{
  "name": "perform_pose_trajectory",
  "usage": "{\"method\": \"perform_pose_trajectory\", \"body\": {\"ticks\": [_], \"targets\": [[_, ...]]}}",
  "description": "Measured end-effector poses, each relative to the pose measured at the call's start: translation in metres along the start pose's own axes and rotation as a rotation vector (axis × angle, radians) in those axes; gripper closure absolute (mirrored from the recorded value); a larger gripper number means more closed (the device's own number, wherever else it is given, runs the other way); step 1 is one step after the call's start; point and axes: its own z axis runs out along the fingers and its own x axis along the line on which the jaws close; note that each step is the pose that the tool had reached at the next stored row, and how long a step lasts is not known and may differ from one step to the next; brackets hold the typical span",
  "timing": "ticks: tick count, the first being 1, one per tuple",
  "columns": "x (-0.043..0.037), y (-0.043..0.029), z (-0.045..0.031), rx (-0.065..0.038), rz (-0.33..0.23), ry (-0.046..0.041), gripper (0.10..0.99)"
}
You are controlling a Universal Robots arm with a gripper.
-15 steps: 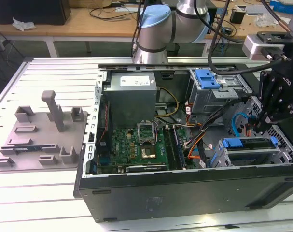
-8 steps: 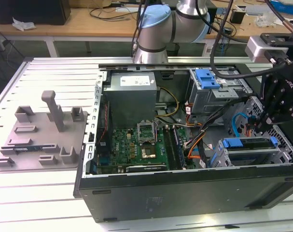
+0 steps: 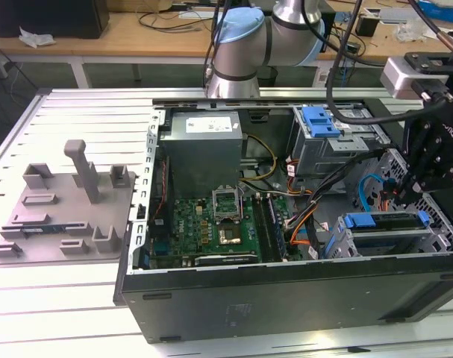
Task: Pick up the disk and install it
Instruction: 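Insert the first disk wire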
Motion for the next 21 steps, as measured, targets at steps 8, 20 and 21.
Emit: {"method": "perform_pose_trajectory", "body": {"ticks": [8, 20, 21], "targets": [[0.0038, -0.0004, 0.0002, 0.000, -0.028, -0.0012, 0.922], [0.0048, -0.0006, 0.0005, 0.000, -0.028, -0.0016, 0.922], [0.0049, -0.0006, 0.0004, 0.000, -0.028, -0.0015, 0.922]]}}
